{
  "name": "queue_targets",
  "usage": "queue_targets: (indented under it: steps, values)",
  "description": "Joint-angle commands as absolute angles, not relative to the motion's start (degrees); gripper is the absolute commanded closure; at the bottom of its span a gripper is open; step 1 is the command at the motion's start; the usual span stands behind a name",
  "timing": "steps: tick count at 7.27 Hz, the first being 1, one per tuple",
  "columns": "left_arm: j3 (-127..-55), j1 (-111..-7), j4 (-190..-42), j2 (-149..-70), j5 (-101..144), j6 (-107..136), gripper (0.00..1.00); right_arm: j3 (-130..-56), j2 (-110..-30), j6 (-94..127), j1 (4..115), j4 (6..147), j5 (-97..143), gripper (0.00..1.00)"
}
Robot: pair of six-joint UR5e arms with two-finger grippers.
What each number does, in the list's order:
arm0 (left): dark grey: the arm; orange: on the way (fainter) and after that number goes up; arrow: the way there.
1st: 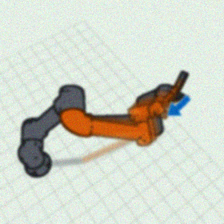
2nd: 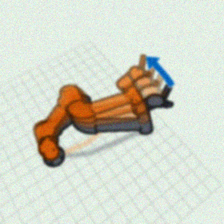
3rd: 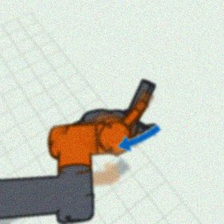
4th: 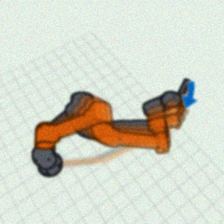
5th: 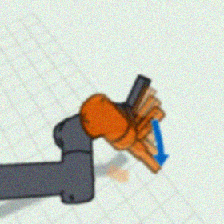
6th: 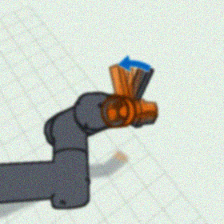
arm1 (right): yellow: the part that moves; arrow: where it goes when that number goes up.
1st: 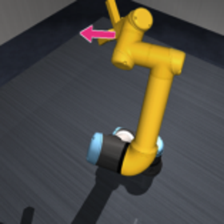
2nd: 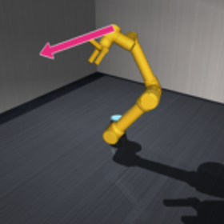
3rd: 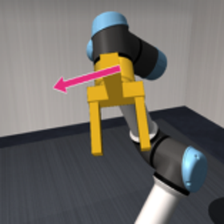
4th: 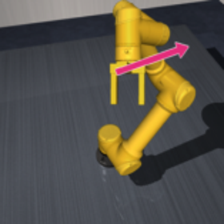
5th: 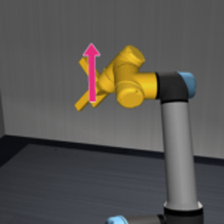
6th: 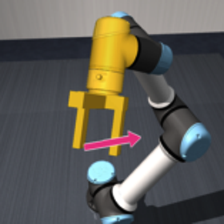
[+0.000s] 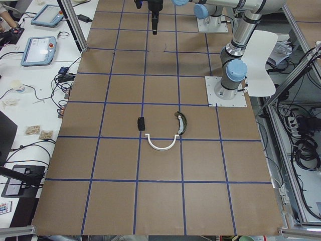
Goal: Place bearing gear from tray to pile
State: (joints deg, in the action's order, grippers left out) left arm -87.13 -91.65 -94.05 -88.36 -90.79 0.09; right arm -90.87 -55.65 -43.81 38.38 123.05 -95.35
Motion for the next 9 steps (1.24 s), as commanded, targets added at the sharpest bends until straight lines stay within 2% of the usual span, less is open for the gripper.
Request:
queue_targets:
  steps: [1,4,6,9]
  values:
    - [-87.45,-91.67,-94.04,-88.33,-90.79,0.09,0.0,-90.88,-55.72,-43.24,38.41,122.87,-97.1,0.98]
    - [-87.71,-91.67,-93.96,-88.15,-90.79,0.09,0.0,-90.35,-57.73,-43.33,38.41,121.3,-98.87,1.0]
    - [-87.63,-91.67,-93.96,-88.15,-90.79,0.09,0.0,-90.53,-65.61,-38.37,40.76,114.21,-98.27,1.0]
    - [-87.63,-91.58,-93.96,-88.07,-90.79,0.09,0.0,-91.14,-68.9,-13.21,59.87,107.24,-92.4,1.0]
